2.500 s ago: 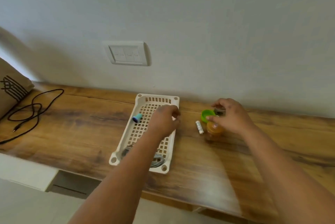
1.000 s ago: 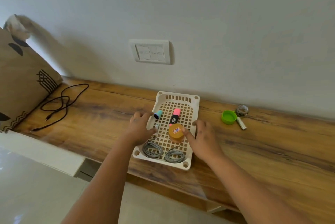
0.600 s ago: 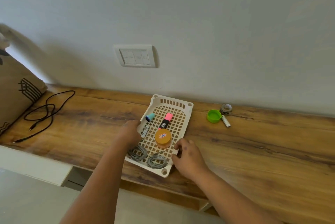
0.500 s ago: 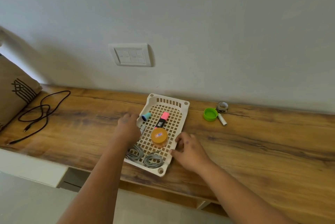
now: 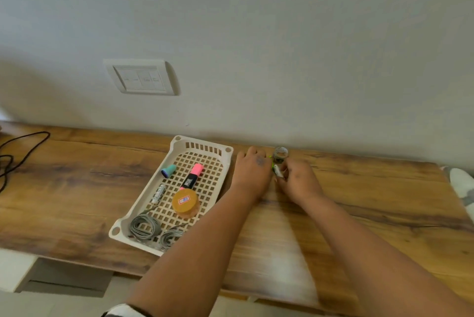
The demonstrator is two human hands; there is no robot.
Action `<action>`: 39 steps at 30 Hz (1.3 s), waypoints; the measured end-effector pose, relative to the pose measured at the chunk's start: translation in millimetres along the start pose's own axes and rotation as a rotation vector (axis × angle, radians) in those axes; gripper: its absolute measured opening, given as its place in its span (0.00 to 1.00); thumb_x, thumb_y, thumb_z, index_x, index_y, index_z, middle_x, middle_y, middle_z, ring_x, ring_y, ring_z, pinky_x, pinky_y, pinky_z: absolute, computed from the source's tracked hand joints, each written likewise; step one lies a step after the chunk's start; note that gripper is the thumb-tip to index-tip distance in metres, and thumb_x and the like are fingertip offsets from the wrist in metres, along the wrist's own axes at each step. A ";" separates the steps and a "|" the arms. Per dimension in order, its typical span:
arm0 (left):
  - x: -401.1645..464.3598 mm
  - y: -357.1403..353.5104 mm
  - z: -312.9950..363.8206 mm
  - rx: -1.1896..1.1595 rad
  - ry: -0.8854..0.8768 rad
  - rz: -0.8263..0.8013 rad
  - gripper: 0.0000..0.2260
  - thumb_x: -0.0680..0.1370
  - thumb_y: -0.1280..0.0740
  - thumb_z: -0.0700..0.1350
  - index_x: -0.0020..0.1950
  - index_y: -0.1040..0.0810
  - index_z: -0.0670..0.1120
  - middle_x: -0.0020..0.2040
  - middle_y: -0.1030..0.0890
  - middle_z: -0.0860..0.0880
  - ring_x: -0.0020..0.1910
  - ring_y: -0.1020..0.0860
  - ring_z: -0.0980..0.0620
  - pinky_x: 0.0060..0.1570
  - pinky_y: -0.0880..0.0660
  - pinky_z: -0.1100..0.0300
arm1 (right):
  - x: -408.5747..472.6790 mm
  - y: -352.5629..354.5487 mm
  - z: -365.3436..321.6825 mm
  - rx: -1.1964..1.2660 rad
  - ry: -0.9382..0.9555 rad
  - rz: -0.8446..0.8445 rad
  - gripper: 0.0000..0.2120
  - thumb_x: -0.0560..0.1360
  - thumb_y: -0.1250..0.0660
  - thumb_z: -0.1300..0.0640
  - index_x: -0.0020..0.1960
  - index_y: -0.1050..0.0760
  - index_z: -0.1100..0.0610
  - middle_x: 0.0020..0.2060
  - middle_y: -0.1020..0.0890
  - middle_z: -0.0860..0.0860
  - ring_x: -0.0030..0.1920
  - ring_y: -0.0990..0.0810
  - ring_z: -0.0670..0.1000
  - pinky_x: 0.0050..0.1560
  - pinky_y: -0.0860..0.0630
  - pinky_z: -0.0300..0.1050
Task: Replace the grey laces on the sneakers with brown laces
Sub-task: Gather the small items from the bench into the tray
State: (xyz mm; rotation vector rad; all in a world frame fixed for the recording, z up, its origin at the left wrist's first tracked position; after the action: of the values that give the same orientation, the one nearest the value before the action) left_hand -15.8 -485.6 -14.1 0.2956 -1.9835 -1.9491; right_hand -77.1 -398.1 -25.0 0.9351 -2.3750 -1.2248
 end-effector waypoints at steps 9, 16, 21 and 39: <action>-12.6 14.6 -21.4 -0.432 0.134 0.085 0.09 0.82 0.39 0.48 0.56 0.24 0.44 0.52 0.22 0.46 0.52 0.28 0.46 0.49 0.32 0.54 | -8.9 -2.8 10.5 0.067 -0.046 -0.120 0.25 0.76 0.31 0.59 0.71 0.31 0.55 0.49 0.18 0.57 0.49 0.21 0.56 0.42 0.34 0.40; -63.8 49.2 -137.2 -0.857 0.479 0.082 0.12 0.83 0.39 0.53 0.50 0.28 0.45 0.42 0.24 0.48 0.42 0.24 0.51 0.38 0.32 0.57 | -1.1 -23.0 -48.9 0.250 0.008 -0.197 0.21 0.79 0.35 0.59 0.70 0.30 0.44 0.42 0.21 0.49 0.44 0.20 0.51 0.41 0.29 0.40; -87.0 54.0 -225.3 -0.550 0.539 0.025 0.13 0.80 0.33 0.47 0.63 0.24 0.46 0.53 0.19 0.48 0.51 0.22 0.50 0.50 0.26 0.55 | 9.1 -46.8 -108.6 0.152 0.114 -0.214 0.19 0.79 0.34 0.56 0.69 0.30 0.45 0.49 0.23 0.47 0.46 0.24 0.46 0.37 0.32 0.35; -44.5 13.7 -210.6 0.047 0.268 -0.161 0.09 0.79 0.33 0.50 0.59 0.20 0.52 0.60 0.22 0.49 0.62 0.27 0.48 0.58 0.28 0.52 | 28.1 -92.4 -155.7 -0.217 0.383 -0.135 0.02 0.78 0.36 0.58 0.49 0.25 0.53 0.44 0.22 0.50 0.46 0.21 0.52 0.37 0.29 0.43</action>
State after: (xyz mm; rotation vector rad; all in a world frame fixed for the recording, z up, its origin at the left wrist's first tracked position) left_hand 107.0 -662.7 -5.2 0.7096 -1.8813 -1.8446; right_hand 23.3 -550.6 -9.1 1.1537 -1.8711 -1.1956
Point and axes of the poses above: each hand's wrist, its own x-axis towards the middle knuckle, its own y-axis out of the back of the hand, z = x × y, the point moved 8 cm from there along x, towards the middle knuckle
